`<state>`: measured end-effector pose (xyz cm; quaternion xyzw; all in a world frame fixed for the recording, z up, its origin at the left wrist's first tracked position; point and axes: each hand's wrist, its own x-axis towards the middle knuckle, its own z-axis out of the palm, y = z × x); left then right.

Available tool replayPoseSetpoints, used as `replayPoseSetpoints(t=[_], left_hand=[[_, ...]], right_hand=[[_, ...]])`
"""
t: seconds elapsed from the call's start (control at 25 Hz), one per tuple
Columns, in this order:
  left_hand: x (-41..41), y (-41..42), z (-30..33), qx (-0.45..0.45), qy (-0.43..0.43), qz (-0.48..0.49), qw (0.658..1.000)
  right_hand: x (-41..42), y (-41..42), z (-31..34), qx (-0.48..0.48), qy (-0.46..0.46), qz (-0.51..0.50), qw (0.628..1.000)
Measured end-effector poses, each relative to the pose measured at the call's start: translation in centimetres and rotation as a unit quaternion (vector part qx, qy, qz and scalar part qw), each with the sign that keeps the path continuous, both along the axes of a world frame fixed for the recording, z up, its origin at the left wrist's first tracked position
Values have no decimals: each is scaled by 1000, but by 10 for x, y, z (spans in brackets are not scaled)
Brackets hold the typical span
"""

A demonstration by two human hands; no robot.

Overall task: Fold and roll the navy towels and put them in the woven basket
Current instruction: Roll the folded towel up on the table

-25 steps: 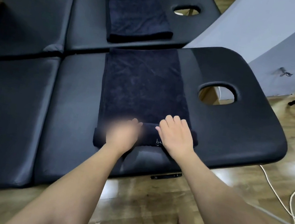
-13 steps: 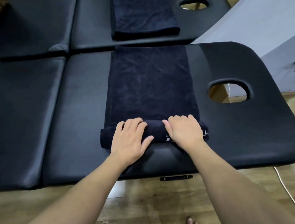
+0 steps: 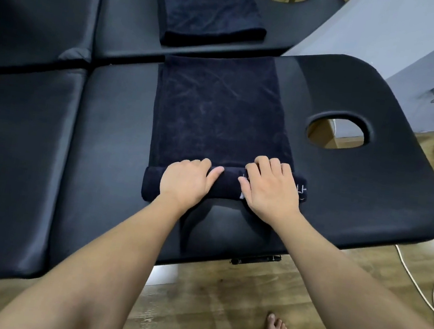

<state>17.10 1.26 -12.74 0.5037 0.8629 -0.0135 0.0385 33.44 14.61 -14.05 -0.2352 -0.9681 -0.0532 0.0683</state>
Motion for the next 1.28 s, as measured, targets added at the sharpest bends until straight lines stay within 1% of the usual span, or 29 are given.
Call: replayPoseSetpoints(t=[0.16, 0.28, 0.32, 0.36, 0.4, 0.44, 0.48, 0.56, 0.6, 0.64, 0.68, 0.72, 0.76, 0.8, 0.88, 1.0, 1.12, 1.2, 1.28], left_hand=[[-15, 14, 2, -26, -53, 35, 998], [-14, 15, 4, -14, -74, 46, 996], [-11, 12, 4, 3, -81, 50, 995], [-7, 9, 5, 21, -71, 55, 996], [-6, 7, 4, 34, -35, 56, 997], [-3, 5, 1, 35, -3, 50, 998], [5, 3, -2, 36, 17, 45, 998], [18, 1, -7, 31, 49, 52, 997], [19, 3, -8, 27, 43, 62, 997], [17, 8, -7, 22, 36, 66, 997], [12, 15, -5, 13, 38, 67, 997], [4, 22, -3, 0, 43, 65, 997], [-4, 30, 0, -16, 36, 61, 997], [-12, 38, 4, -36, 22, 55, 998], [-23, 52, 7, -67, -10, 51, 996], [-33, 67, 12, -96, -63, 87, 990], [-34, 67, 13, -96, -91, 114, 985], [-28, 58, 8, -51, -71, 116, 989], [-15, 43, 3, 10, -19, 115, 993]], right_hand=[[-1, -11, -9, 41, 28, -33, 998], [-21, 9, -9, 21, 37, -22, 999], [-28, 18, -3, -5, 7, -14, 1000], [-36, 25, 5, -36, -41, -4, 999], [-45, 32, 13, -69, -92, 8, 993], [-50, 37, 19, -106, -119, 23, 987], [-53, 43, 20, -143, -120, 23, 982], [-63, 51, 26, -234, -138, -20, 962], [-67, 56, 31, -278, -149, -36, 948], [-68, 60, 33, -301, -158, -44, 940], [-66, 61, 31, -289, -160, -39, 943], [-62, 57, 25, -242, -138, -20, 960], [-58, 51, 19, -175, -92, -1, 980], [-54, 45, 15, -118, -58, 2, 991], [-41, 30, 7, -46, -25, -14, 999], [-36, 22, 3, -33, -14, -17, 999], [-44, 33, 0, -34, -13, -11, 999], [-58, 45, 5, -60, -42, -1, 997], [-72, 57, 17, -117, -109, 18, 987]])
